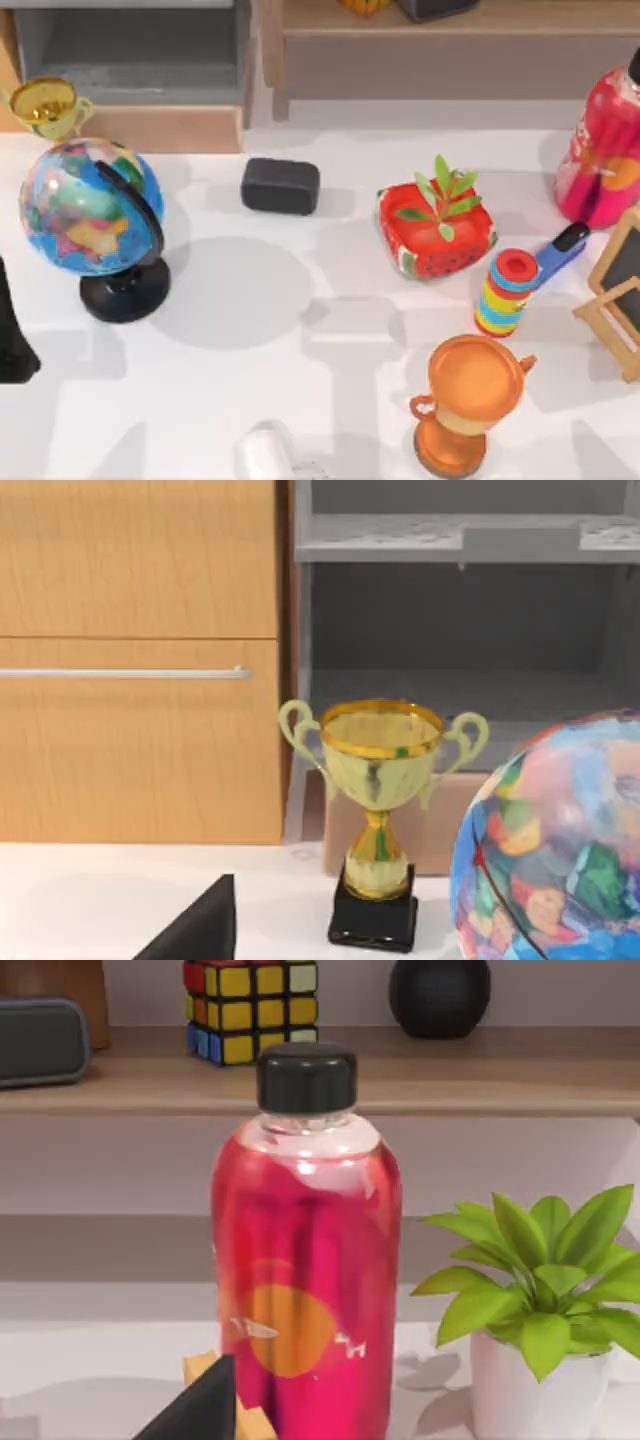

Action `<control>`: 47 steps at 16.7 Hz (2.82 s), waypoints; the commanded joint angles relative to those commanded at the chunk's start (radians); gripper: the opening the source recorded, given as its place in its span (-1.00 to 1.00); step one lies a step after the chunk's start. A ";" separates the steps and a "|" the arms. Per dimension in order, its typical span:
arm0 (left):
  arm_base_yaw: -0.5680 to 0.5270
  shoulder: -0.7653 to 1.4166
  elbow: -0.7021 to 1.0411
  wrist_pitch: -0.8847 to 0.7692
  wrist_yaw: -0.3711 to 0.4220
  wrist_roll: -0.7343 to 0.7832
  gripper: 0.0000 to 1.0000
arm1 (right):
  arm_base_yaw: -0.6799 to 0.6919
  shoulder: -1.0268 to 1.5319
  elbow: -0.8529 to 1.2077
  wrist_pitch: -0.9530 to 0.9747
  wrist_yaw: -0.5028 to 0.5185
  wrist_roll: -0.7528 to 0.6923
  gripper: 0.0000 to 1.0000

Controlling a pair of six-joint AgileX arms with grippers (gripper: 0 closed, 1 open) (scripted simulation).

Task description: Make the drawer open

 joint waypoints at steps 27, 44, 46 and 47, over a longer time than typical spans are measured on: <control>-0.296 1.027 0.561 0.468 -0.291 0.014 1.00 | 0.000 0.000 0.000 0.000 0.000 0.000 1.00; 0.093 1.717 0.856 0.853 0.087 0.814 1.00 | 0.000 0.000 0.000 0.000 0.000 0.000 1.00; 0.153 1.805 0.884 0.901 0.142 0.929 1.00 | 0.000 0.000 0.000 0.000 0.000 0.000 1.00; 0.186 1.857 0.902 0.924 0.171 1.000 1.00 | 0.000 0.000 0.000 0.000 0.000 0.000 1.00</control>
